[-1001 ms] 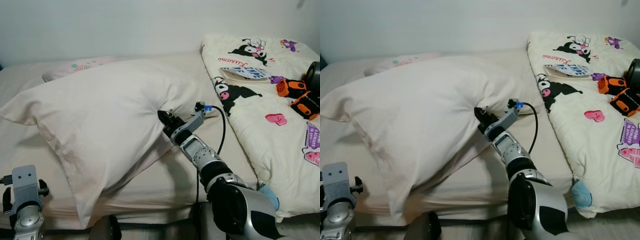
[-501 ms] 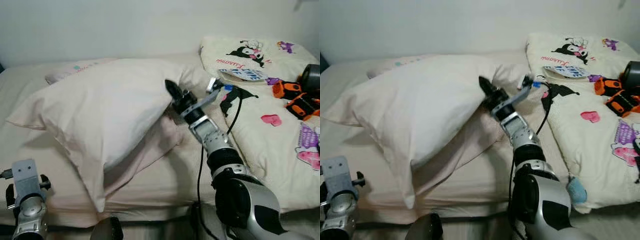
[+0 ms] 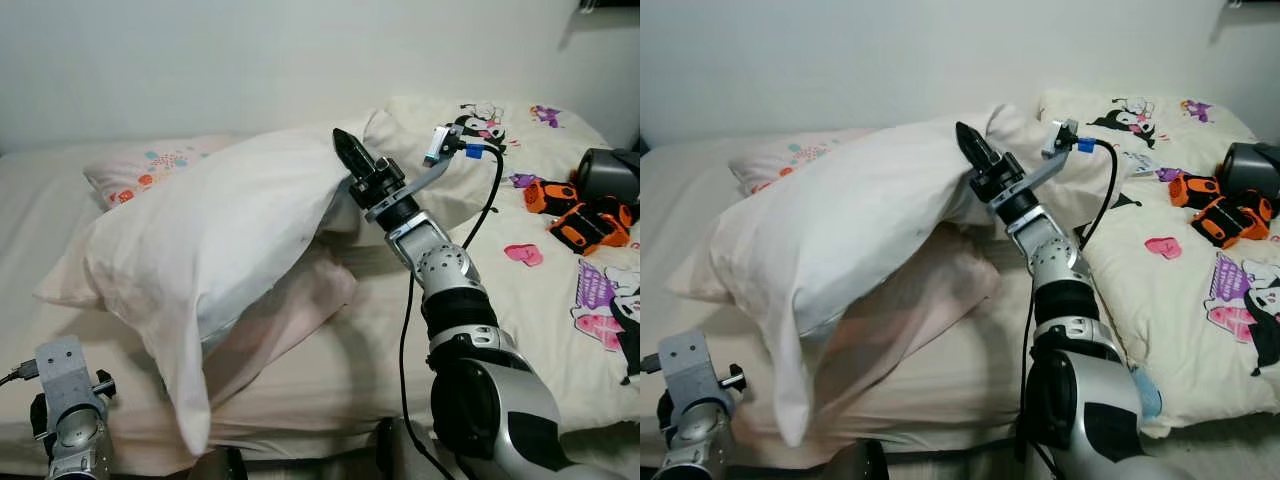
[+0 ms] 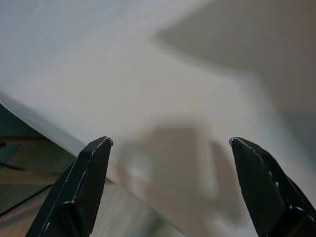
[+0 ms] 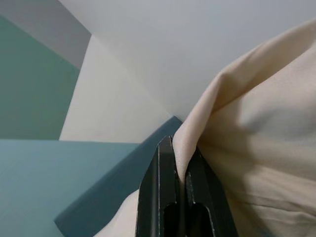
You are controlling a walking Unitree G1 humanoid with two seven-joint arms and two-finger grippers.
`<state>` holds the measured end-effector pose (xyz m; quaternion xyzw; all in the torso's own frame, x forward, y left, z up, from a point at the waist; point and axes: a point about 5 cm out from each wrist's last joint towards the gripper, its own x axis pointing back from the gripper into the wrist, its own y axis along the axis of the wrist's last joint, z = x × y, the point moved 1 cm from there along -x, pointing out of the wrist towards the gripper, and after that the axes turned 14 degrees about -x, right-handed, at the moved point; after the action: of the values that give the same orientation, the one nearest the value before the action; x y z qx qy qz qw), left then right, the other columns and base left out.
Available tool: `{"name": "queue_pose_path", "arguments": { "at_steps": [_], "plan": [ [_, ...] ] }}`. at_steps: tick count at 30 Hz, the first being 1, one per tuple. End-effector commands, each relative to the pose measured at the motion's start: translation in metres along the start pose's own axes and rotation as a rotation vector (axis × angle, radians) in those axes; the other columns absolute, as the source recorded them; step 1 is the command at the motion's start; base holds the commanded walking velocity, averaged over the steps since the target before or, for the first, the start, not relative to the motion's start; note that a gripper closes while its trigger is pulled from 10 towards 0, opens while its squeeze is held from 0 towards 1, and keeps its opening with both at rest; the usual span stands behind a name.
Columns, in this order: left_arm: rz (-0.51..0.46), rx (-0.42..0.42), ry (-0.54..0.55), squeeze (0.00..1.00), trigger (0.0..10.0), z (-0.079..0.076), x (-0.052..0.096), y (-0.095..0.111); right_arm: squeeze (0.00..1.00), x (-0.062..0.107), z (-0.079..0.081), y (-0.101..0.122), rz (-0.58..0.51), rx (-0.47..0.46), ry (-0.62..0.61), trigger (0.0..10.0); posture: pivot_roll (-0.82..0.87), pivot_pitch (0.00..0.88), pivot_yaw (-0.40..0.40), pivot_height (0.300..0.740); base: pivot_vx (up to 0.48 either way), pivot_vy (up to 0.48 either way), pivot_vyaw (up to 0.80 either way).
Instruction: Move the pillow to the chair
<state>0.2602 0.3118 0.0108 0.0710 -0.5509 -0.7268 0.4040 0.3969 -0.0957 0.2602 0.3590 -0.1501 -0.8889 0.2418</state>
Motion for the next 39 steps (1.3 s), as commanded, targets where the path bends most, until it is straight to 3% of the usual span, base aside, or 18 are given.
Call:
{"name": "queue_pose_path", "arguments": {
  "at_steps": [1, 6, 15, 22, 28, 39],
  "plan": [
    [0.064, -0.030, -0.021, 0.00, 10.0, -0.002, 0.004, -0.016, 0.00, -0.010, 0.020, 0.007, -0.020, 0.021, 0.098, 0.0, -0.02, 0.038, 0.003, 0.610, 0.000, 0.000, 0.00],
    [0.063, -0.042, -0.022, 0.00, 10.0, -0.003, 0.004, -0.016, 0.00, -0.011, 0.023, 0.006, -0.008, 0.017, 0.117, 0.0, -0.02, 0.022, 0.003, 0.634, -0.480, 0.000, 0.00],
    [0.037, -0.039, -0.025, 0.00, 10.0, -0.005, 0.004, -0.012, 0.00, -0.010, 0.023, 0.000, 0.005, 0.005, 0.118, 0.0, -0.01, 0.002, 0.002, 0.667, 0.000, 0.000, 0.00],
    [0.046, -0.047, -0.029, 0.00, 10.0, -0.006, 0.003, -0.012, 0.00, -0.009, 0.025, -0.003, 0.011, 0.001, 0.120, 0.0, -0.01, 0.001, 0.005, 0.695, -0.399, 0.000, 0.00],
    [0.046, -0.059, -0.026, 0.00, 10.0, -0.005, 0.003, -0.014, 0.00, -0.007, 0.021, -0.009, 0.028, 0.006, 0.102, 0.0, -0.01, 0.000, 0.010, 0.719, 0.000, 0.000, 0.00],
    [0.173, -0.147, -0.041, 0.00, 10.0, 0.002, 0.014, -0.052, 0.00, 0.004, 0.004, -0.031, 0.104, 0.054, -0.004, 0.0, -0.02, 0.000, 0.019, 0.740, 0.000, 0.000, 0.00]
  ]
}}
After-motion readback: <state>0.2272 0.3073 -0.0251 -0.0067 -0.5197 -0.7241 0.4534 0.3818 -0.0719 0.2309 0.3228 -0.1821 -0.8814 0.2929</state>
